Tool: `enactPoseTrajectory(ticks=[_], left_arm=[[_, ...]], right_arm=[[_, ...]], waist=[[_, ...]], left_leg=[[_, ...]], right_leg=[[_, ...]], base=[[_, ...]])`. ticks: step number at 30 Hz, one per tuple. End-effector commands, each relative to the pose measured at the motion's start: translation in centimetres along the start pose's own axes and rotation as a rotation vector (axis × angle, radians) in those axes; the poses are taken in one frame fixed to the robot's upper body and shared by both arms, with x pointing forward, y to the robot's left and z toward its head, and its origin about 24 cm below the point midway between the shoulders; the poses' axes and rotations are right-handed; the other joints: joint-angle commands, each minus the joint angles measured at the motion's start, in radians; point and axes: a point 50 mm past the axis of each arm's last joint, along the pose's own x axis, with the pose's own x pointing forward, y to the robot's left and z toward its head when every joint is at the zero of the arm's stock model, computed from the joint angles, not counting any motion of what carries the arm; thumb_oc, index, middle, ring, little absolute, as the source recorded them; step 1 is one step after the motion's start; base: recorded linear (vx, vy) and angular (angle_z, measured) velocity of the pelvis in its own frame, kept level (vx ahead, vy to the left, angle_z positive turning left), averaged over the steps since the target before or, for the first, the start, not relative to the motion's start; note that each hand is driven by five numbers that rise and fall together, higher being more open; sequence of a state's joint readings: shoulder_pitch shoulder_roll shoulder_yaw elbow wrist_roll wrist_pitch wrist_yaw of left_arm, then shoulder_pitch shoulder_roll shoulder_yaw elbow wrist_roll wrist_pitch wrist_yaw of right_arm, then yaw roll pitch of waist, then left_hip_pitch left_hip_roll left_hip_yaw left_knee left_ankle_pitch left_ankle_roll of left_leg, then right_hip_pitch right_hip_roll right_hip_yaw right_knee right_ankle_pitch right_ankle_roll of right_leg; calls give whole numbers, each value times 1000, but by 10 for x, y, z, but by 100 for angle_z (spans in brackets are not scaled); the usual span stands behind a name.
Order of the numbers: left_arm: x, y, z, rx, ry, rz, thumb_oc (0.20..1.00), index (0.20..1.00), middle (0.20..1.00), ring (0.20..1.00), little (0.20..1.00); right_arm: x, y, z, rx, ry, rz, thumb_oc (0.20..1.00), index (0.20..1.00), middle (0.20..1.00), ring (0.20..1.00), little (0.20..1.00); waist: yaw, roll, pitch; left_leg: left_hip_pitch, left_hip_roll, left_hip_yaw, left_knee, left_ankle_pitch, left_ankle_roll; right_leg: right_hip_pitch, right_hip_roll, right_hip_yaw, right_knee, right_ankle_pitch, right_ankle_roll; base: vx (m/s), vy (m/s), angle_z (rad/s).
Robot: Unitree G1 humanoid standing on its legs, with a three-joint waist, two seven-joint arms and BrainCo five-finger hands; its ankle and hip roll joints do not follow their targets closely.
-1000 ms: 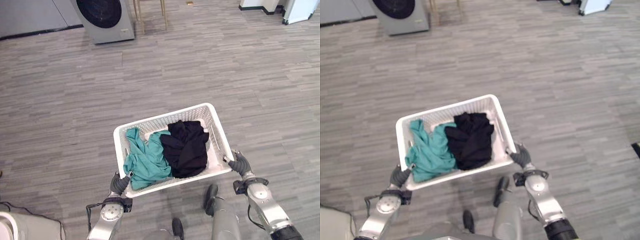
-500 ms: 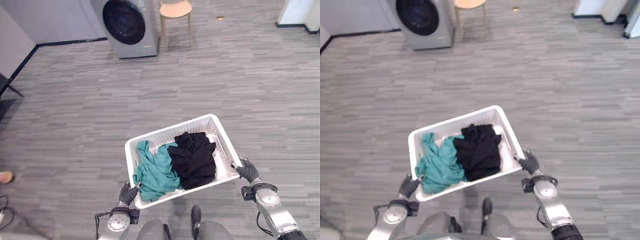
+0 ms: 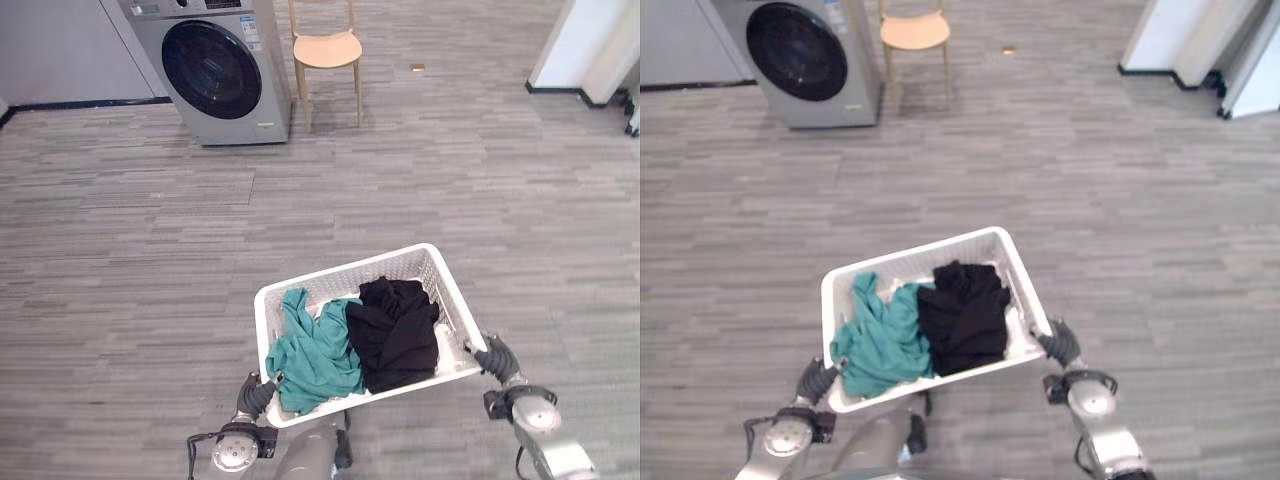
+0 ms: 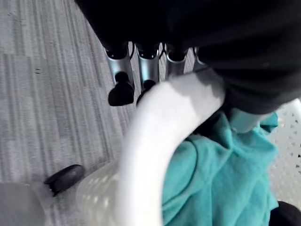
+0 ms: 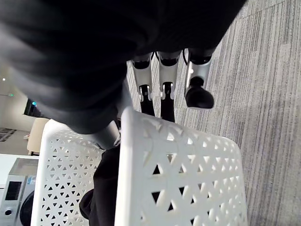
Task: Grab the laundry basket,head to the washer,open it,put in the laundry and shut it.
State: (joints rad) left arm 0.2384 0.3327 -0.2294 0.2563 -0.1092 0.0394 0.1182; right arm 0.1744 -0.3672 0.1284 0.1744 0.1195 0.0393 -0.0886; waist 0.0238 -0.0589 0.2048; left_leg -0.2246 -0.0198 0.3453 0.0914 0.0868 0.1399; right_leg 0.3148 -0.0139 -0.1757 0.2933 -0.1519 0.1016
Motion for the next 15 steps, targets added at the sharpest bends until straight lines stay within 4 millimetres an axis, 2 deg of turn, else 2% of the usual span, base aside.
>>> enactPoseTrajectory(ticks=[1, 2, 3, 4, 5, 6, 7, 8, 9, 10, 11, 13, 14, 15], left_arm=[[9, 23, 61, -17, -289, 45, 200, 200, 200, 200, 200], [10, 25, 64, -15, -297, 52, 200, 200, 200, 200, 200], [10, 25, 64, -15, -298, 53, 200, 200, 200, 200, 200], [10, 26, 66, -13, -307, 53, 200, 200, 200, 200, 200], [10, 27, 67, -17, -311, 55, 200, 200, 200, 200, 200], [9, 28, 68, -18, -314, 59, 200, 200, 200, 200, 200], [9, 28, 68, -18, -314, 59, 200, 200, 200, 200, 200], [9, 28, 66, -25, -308, 59, 200, 200, 200, 200, 200], [9, 28, 66, -25, -307, 59, 200, 200, 200, 200, 200], [8, 28, 62, -33, -295, 64, 200, 200, 200, 200, 200], [9, 28, 61, -35, -292, 63, 200, 200, 200, 200, 200], [10, 28, 61, -34, -289, 65, 200, 200, 200, 200, 200], [10, 29, 59, -24, -286, 68, 200, 200, 200, 200, 200], [10, 27, 59, -29, -289, 64, 200, 200, 200, 200, 200]], right_arm=[[8, 3, 57, 79, -291, 60, 200, 200, 200, 200, 200], [8, 6, 58, 73, -297, 76, 200, 200, 200, 200, 200], [8, 7, 59, 72, -298, 76, 200, 200, 200, 200, 200], [9, 8, 61, 63, -302, 90, 200, 200, 200, 200, 200], [10, 7, 61, 58, -300, 91, 200, 200, 200, 200, 200], [11, 7, 62, 54, -299, 90, 200, 200, 200, 200, 200], [11, 7, 62, 54, -300, 90, 200, 200, 200, 200, 200], [12, 6, 62, 53, -295, 87, 200, 200, 200, 200, 200], [12, 6, 62, 53, -295, 87, 200, 200, 200, 200, 200], [12, 3, 60, 52, -285, 80, 200, 200, 200, 200, 200], [12, 2, 60, 53, -284, 76, 200, 200, 200, 200, 200], [12, 1, 59, 55, -283, 71, 200, 200, 200, 200, 200], [11, 1, 58, 52, -279, 73, 200, 200, 200, 200, 200], [10, 0, 56, 47, -276, 74, 200, 200, 200, 200, 200]], waist=[[6, 7, -39], [-2, 13, -34], [-1, 11, -34], [-20, 30, -21], [-29, 38, -13], [-37, 43, -5], [-38, 43, -5], [-49, 43, 1], [-50, 45, 3], [-67, 38, 7], [-76, 38, 13], [-84, 37, 14], [-89, 43, 9], [-100, 39, 10]], left_leg=[[51, 88, -33, -25, -38, -147], [97, 80, -27, -41, -59, -137], [98, 78, -26, -42, -59, -137], [163, 66, -41, -71, -84, -133], [198, 61, -45, -82, -101, -134], [222, 58, -46, -83, -118, -137], [223, 58, -46, -83, -118, -137], [263, 48, -47, -83, -150, -140], [266, 50, -48, -82, -151, -141], [315, 28, -69, -85, -189, -147], [339, 23, -82, -85, -205, -151], [364, 17, -93, -83, -228, -154], [404, 14, -116, -78, -270, -161], [418, 5, -129, -58, -286, -160]], right_leg=[[-215, -194, -11, 166, 161, 97], [-276, -201, -18, 198, 173, 85], [-277, -203, -17, 202, 171, 86], [-364, -181, -39, 185, 126, 67], [-398, -176, -67, 141, 99, 58], [-405, -180, -103, 84, 82, 52], [-404, -180, -104, 83, 83, 52], [-447, -172, -131, -33, 88, 49], [-442, -170, -133, -38, 90, 48], [-487, -144, -120, -182, 130, 67], [-507, -136, -115, -240, 157, 77], [-532, -134, -119, -291, 183, 88], [-564, -130, -119, -325, 183, 104], [-571, -135, -119, -318, 199, 99]], base=[[377, 218, -15], [376, 216, -27], [399, 167, -6], [410, 127, 8], [536, 130, 26], [277, 33, 28], [389, 4, 32], [265, -1, 37], [589, -39, 28], [487, -60, 41], [669, -95, 47], [438, -71, 54], [496, -106, 69], [862, -239, 81]])
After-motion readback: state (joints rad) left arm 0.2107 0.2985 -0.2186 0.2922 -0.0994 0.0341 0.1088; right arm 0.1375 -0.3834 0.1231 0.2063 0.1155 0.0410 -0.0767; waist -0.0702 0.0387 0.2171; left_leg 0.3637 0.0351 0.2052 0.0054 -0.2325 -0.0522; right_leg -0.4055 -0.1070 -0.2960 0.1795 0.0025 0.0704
